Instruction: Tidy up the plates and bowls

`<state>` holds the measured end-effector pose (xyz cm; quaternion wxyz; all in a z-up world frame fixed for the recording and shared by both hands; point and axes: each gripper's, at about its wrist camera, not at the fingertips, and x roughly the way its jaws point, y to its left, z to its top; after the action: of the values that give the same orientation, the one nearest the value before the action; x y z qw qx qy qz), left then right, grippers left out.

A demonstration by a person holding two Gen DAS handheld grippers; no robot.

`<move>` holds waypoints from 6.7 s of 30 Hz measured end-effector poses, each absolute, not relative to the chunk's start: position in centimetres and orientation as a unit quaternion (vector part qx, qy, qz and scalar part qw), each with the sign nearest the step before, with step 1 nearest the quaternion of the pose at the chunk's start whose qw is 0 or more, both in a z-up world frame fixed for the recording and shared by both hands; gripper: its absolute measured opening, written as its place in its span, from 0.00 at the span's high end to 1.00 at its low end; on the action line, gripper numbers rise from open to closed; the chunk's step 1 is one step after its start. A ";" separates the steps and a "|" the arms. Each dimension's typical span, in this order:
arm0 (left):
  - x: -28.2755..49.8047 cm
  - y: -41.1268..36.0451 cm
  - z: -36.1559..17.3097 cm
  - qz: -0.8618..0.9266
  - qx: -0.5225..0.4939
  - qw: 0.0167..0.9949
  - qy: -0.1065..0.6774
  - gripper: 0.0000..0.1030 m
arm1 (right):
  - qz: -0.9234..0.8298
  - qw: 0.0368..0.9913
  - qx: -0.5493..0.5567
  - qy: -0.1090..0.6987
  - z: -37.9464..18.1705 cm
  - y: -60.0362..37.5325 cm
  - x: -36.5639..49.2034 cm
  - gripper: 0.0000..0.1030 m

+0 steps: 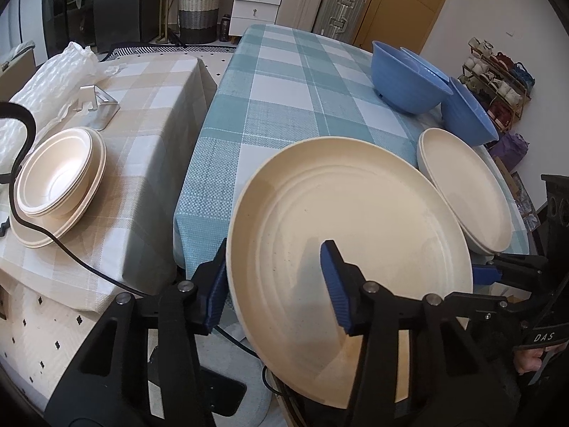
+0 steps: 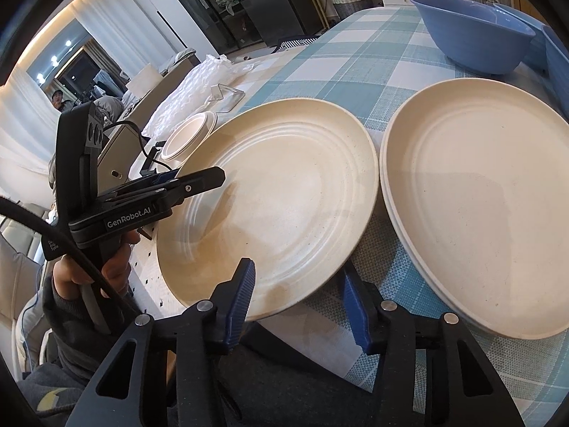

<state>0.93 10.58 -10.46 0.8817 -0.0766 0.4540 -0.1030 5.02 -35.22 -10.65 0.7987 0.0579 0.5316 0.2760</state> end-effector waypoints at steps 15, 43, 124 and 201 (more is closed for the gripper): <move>0.8 11.4 -10.6 -0.082 -0.075 0.885 0.453 0.79 | 0.260 0.802 0.061 0.534 -10.8 -35.8 5.1 0.70; -0.2 11.8 -9.4 -0.076 -0.079 0.893 0.436 0.84 | 0.265 0.812 0.051 0.518 -10.3 -35.9 5.0 0.73; 0.5 -5.1 3.4 -0.136 0.015 0.930 0.341 0.84 | 0.173 0.895 0.121 0.392 0.2 -47.1 -3.3 0.73; 6.4 -11.6 -3.9 -0.154 0.016 0.906 0.393 0.83 | 0.080 0.887 0.141 0.433 -3.2 -49.3 -2.4 0.73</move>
<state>6.40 -11.61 -3.91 0.9062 0.0161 0.3934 -0.1543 -2.42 -49.35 -3.23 0.8866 0.1412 0.4331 0.0797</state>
